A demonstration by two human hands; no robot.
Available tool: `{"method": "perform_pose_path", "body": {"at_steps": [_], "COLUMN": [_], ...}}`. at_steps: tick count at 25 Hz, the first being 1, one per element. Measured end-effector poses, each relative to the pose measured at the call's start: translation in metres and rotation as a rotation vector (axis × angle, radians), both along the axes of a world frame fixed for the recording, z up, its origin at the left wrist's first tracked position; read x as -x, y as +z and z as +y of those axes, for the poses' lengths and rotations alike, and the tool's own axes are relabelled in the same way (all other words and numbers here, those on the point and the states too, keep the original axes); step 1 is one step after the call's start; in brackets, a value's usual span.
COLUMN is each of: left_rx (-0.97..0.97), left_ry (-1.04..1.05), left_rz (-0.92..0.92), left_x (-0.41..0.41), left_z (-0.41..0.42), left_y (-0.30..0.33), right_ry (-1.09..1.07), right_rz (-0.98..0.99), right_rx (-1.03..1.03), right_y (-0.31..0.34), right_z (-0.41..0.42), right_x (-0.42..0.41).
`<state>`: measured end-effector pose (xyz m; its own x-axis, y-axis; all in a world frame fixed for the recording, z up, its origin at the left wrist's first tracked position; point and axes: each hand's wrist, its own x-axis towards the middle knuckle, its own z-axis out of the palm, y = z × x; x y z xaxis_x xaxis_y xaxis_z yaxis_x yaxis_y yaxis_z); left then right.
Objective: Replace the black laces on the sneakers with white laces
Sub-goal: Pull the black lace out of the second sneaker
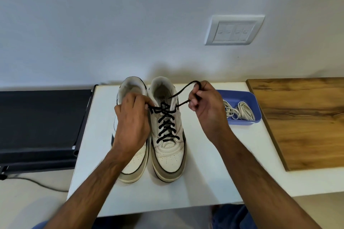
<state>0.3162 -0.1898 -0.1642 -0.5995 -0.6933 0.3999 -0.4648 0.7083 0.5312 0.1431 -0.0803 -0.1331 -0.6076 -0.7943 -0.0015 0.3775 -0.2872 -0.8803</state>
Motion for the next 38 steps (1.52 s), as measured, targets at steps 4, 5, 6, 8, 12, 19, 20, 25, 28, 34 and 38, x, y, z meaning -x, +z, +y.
{"method": "perform_pose_path", "body": {"at_steps": [4, 5, 6, 8, 12, 19, 20, 25, 28, 34, 38], "left_rx": [-0.265, -0.350, -0.399, -0.423, -0.456, -0.259, -0.246, -0.045, 0.129, 0.208, 0.297], "left_ry": [-0.197, -0.240, -0.265, -0.261, -0.202, -0.099, -0.077, -0.159, -0.125, -0.018, 0.073], "left_rz": [0.253, 0.308, 0.346, 0.414, 0.629, 0.716, 0.709, 0.171, -0.144, -0.189, -0.196], "left_x": [-0.002, -0.002, -0.001, -0.003, -0.010, -0.031, -0.033, -0.025, -0.013, -0.007, -0.009], "left_z": [0.002, 0.004, 0.006, 0.007, 0.005, -0.012, -0.015, -0.013, -0.004, -0.004, -0.004], "left_y": [0.004, 0.008, 0.013, 0.021, 0.041, 0.053, 0.052, 0.034, 0.019, 0.017, 0.017], "right_ry": [0.046, 0.053, 0.053, 0.074, 0.317, 0.167, 0.159, 0.109, 0.033, 0.044, 0.074], "right_rz": [-0.062, -0.020, 0.049, 0.265, 0.616, 1.205, 1.230, 1.263, 1.183, 1.181, 1.315], "right_rx": [0.177, 0.169, 0.140, 0.032, -0.245, -0.781, -0.793, -0.809, -0.692, -0.576, -0.697], "right_y": [0.013, 0.017, 0.020, 0.026, 0.027, 0.006, 0.004, -0.005, -0.008, -0.008, -0.014], "right_z": [0.013, 0.016, 0.020, 0.026, 0.031, 0.025, 0.023, 0.019, 0.016, 0.000, -0.010], "right_x": [0.010, 0.012, 0.013, 0.012, 0.001, 0.002, 0.003, 0.007, 0.002, -0.021, -0.029]}}
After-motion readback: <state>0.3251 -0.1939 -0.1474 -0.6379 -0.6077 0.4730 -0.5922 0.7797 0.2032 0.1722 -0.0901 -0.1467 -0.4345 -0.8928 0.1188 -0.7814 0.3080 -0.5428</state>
